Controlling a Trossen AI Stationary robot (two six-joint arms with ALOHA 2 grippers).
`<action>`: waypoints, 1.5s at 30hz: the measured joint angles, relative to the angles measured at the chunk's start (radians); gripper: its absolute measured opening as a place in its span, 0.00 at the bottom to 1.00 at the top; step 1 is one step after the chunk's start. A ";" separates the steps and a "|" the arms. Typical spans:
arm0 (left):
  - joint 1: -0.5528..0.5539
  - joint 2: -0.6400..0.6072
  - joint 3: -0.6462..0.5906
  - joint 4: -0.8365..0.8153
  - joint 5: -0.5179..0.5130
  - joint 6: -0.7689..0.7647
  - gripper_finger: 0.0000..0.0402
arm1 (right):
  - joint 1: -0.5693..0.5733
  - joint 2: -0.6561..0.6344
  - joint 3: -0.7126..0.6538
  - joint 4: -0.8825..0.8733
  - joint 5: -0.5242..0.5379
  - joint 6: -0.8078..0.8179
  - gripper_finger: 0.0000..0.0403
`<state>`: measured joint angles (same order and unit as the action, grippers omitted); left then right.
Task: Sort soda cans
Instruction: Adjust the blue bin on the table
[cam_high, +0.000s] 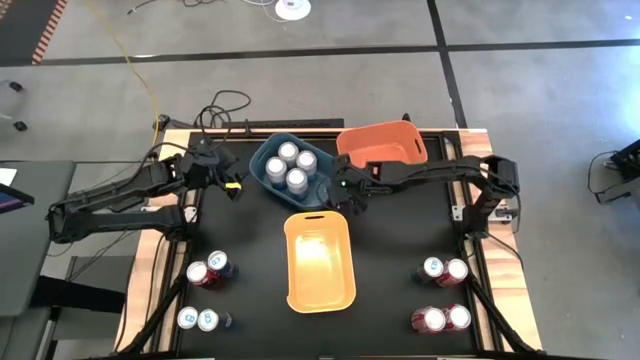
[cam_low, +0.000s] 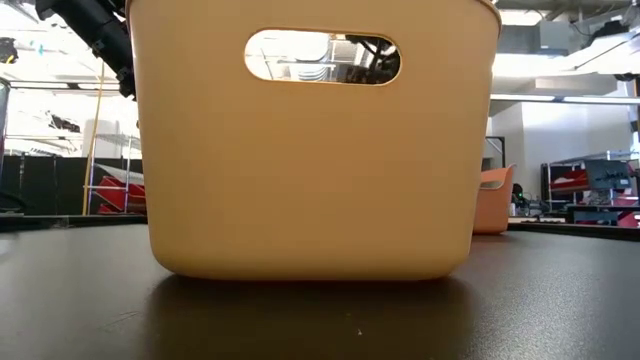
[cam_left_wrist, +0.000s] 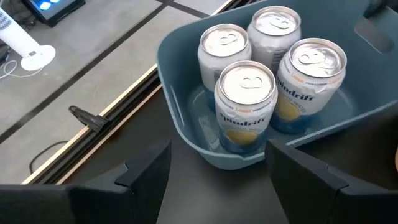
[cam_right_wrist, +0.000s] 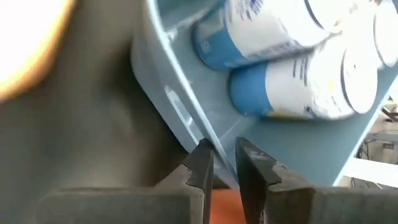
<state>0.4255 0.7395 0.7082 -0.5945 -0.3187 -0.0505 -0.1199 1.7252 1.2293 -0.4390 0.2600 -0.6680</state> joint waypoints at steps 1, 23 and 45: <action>0.000 0.000 0.000 0.000 0.000 0.000 0.63 | 0.015 0.000 0.000 0.005 -0.001 0.011 0.18; -0.014 0.062 -0.046 -0.039 0.061 -0.116 0.63 | 0.099 -0.050 0.181 -0.041 -0.023 0.485 0.24; 0.251 0.543 -0.032 0.342 0.162 0.038 0.63 | 0.065 -0.320 0.186 -0.479 0.061 0.818 0.11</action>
<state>0.6768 1.2821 0.6763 -0.2525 -0.1570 -0.0121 -0.0548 1.4053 1.4155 -0.9181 0.3210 0.1497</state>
